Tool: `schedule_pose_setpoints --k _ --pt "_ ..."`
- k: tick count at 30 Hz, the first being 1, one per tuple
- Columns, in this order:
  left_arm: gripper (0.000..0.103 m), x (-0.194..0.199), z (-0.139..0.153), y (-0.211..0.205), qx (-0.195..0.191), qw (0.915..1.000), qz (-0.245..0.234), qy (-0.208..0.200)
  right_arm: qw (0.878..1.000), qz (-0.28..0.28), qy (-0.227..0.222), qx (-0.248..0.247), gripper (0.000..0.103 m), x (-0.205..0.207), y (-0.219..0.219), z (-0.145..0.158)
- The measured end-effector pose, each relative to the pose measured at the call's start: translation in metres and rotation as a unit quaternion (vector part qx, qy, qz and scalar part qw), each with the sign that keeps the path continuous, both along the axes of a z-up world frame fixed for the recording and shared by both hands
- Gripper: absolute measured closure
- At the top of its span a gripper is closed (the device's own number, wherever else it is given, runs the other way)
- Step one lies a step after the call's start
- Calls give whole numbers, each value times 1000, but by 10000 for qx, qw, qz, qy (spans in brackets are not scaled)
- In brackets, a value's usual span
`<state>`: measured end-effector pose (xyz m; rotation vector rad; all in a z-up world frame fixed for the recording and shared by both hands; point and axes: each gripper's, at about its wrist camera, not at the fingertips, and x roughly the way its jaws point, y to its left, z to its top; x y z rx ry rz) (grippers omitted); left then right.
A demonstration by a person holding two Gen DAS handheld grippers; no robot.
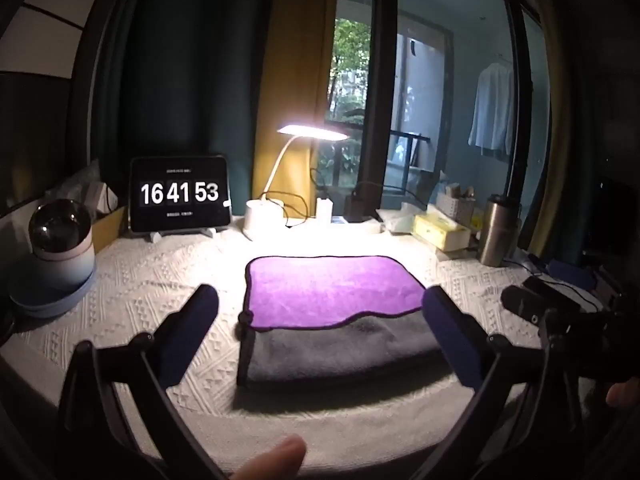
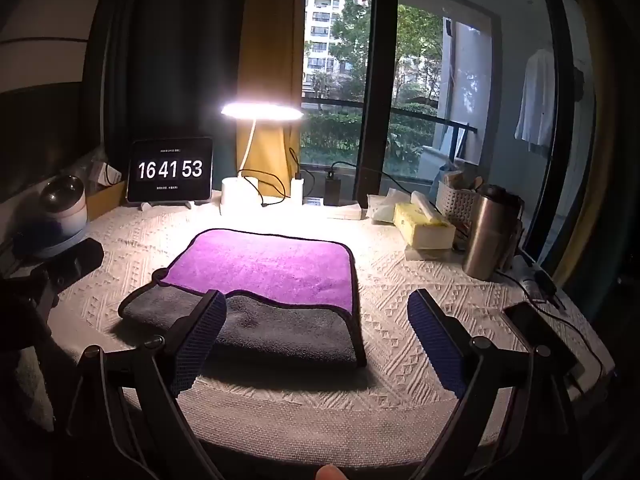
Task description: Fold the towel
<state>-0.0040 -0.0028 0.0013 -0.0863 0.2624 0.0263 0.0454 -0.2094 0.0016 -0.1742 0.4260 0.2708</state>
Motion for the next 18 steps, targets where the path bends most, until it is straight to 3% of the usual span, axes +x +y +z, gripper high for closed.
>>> schedule_pose_setpoints --k 2,7,18 --pt "1 -6 -2 -1 -47 9999 56 -80 10000 -13 22 10 9 -1 0 0" --pt "1 2 -8 7 -328 9991 -57 274 9998 38 171 79 9 4 2 -3" --pt "1 2 -3 5 -281 9993 -44 252 9998 61 194 25 9 7 4 -6"
